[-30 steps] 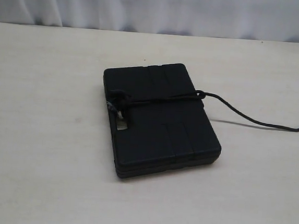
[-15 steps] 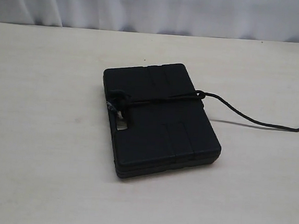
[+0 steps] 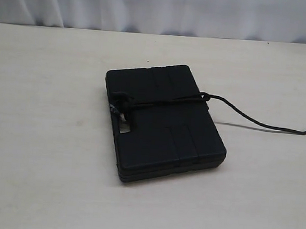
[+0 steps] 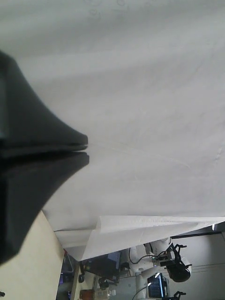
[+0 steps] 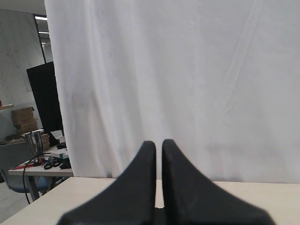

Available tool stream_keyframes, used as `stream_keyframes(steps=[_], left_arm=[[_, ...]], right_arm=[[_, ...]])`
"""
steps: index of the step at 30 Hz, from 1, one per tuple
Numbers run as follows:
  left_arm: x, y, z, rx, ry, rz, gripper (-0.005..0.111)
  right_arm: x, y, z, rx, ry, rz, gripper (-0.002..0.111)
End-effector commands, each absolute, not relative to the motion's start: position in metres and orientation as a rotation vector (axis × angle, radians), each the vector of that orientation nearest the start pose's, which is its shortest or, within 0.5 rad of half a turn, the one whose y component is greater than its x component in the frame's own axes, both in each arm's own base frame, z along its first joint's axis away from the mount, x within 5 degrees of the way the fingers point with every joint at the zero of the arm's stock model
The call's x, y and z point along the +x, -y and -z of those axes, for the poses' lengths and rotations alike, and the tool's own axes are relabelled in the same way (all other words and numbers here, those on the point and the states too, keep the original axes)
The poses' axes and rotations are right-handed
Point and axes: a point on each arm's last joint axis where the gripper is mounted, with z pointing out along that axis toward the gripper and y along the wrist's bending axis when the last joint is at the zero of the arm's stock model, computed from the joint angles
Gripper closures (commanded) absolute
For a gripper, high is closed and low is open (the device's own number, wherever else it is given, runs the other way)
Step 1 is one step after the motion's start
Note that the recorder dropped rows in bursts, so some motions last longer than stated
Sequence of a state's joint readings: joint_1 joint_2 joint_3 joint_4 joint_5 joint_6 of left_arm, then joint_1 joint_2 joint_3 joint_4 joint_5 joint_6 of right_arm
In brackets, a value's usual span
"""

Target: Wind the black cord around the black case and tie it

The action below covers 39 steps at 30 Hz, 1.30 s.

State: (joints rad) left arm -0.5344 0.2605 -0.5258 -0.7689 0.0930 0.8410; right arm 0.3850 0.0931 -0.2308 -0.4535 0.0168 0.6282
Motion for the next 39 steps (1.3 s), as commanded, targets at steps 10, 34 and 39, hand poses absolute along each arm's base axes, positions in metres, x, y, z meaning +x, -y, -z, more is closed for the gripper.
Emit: stream_keyframes(steps=[10,34,39], left_arm=[[0.049,0.028,-0.325,0.404,-1.286,0.361,0.107],[0.054,0.002,-0.220,0.066,-1.535,-0.014,0.107],[0.056,0.002,-0.205,0.086,-1.573,-0.034,0.107]], right_arm=[[0.047,-0.019,-0.283,-0.136,-1.366,-0.475,0.104],[0.047,-0.019,-0.283,-0.130,-1.367,-0.483,0.104],[0.047,-0.019,-0.283,-0.130,-1.367,-0.483,0.104]])
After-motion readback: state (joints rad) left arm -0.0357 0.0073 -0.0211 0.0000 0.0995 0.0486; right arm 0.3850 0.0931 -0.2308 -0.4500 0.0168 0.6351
